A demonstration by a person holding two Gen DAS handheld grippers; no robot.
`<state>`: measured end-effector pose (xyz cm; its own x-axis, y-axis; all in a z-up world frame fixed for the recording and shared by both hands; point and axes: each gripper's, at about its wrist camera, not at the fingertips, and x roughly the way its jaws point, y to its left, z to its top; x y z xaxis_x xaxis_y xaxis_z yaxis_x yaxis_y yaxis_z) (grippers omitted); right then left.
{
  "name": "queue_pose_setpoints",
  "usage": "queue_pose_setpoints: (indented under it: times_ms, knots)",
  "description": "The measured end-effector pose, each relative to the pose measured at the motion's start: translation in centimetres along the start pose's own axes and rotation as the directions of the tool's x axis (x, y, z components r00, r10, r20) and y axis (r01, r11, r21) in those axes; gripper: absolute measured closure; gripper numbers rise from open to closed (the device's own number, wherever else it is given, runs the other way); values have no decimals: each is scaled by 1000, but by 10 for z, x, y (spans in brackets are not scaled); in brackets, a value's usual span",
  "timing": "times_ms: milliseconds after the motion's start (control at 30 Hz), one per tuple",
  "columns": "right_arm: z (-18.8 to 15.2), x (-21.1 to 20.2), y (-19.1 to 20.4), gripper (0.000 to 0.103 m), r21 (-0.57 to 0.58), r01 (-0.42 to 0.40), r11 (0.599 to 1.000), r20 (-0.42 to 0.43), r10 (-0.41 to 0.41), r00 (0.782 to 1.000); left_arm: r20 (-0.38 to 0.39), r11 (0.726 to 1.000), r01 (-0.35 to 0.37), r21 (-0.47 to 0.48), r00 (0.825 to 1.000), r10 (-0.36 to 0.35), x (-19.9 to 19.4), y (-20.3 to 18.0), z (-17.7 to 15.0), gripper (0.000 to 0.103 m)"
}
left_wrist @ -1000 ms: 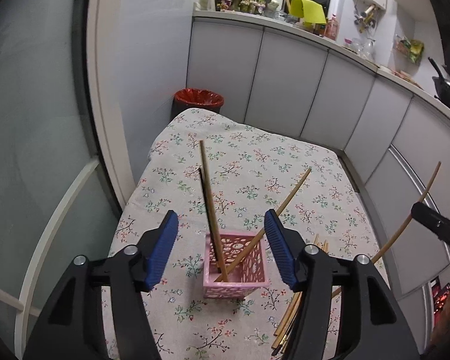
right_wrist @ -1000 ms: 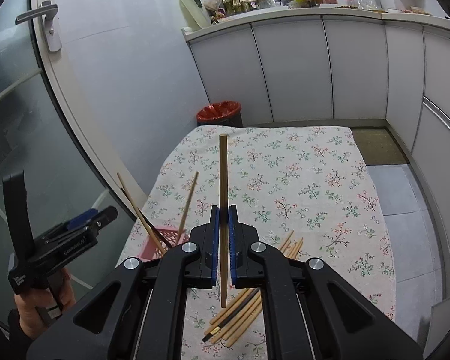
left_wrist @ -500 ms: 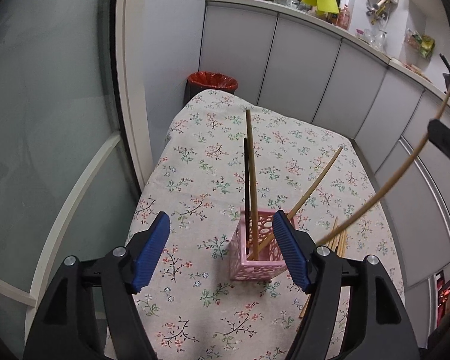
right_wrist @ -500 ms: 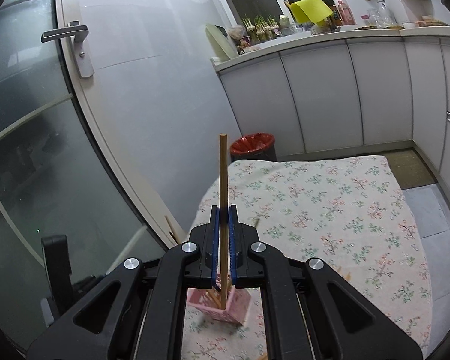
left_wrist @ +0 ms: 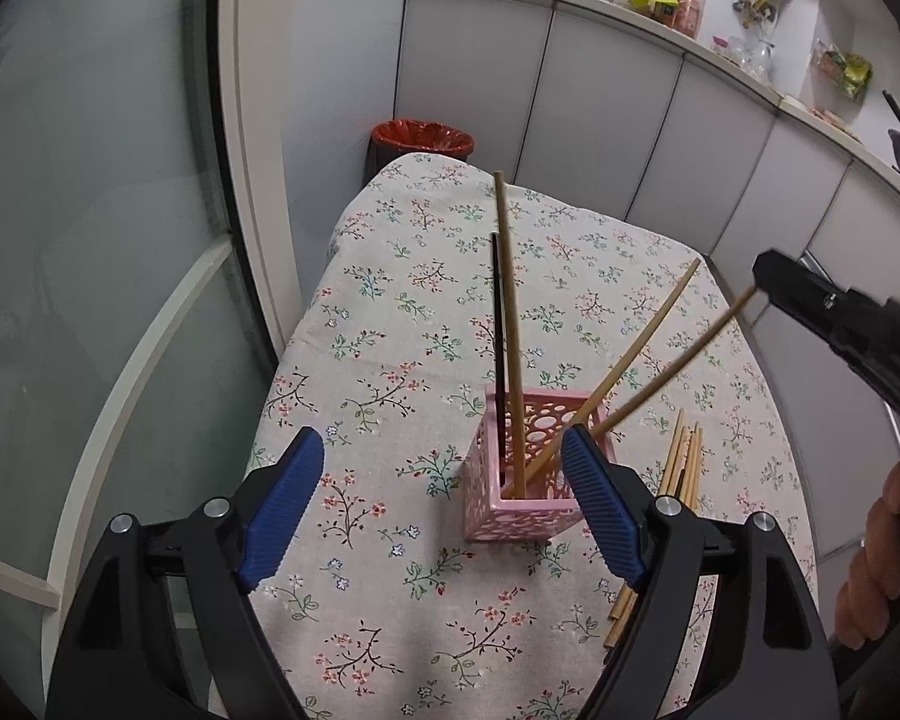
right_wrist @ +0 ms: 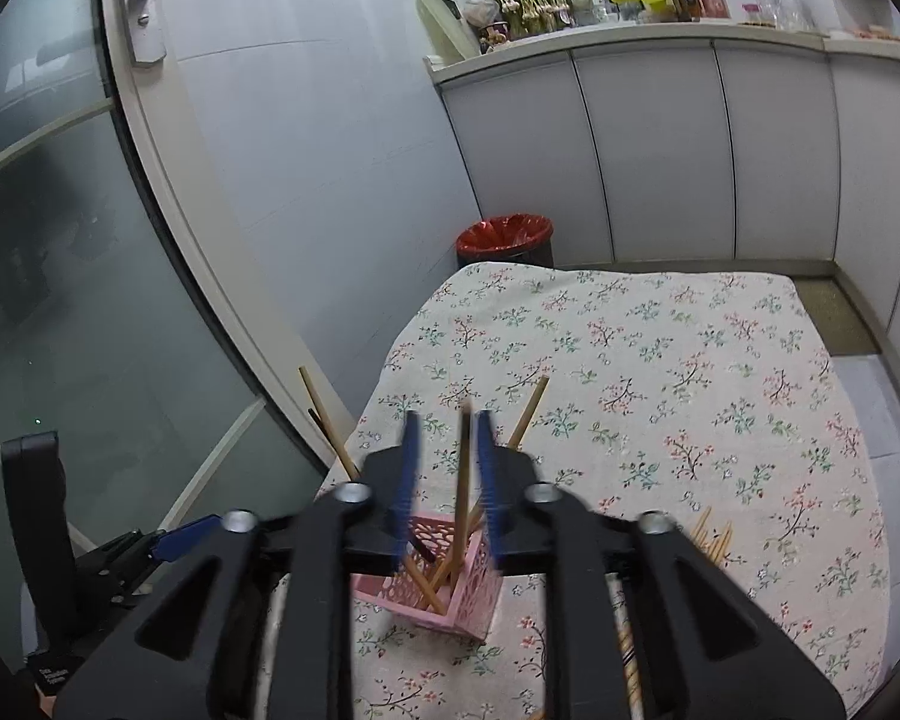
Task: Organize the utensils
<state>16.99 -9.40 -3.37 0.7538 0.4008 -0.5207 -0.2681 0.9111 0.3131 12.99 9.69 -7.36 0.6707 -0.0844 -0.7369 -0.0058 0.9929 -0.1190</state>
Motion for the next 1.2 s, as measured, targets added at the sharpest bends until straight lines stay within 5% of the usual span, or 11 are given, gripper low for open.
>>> queue_pose_setpoints:
  times_ms: [167,433,567,667,833,1200]
  knots:
    - [3,-20,-7,52,-18,-2,1000,4,2,1000,-14,1000,24,6,1000,-24,1,-9,-7,16]
    - [-5,-30,-53,30,-2,142,990,-71,-142,987,-56,996,83,-20,995,-84,7,-27,-19,13]
    - [-19,-15,-89,27,51,246,968,-203,-231,952,-84,996,91,-12,992,-92,12,-38,-26,12]
    - [-37,5,-121,27,97,320,942,-340,-271,901,-117,996,87,24,990,-84,19,-49,-32,12]
    - [-61,38,-168,63,191,376,907,-482,-247,840,-175,994,94,56,981,-83,31,-58,-39,12]
    - [-91,103,-187,85,241,409,880,-611,-190,768,-213,991,107,77,973,-88,40,-63,-45,12]
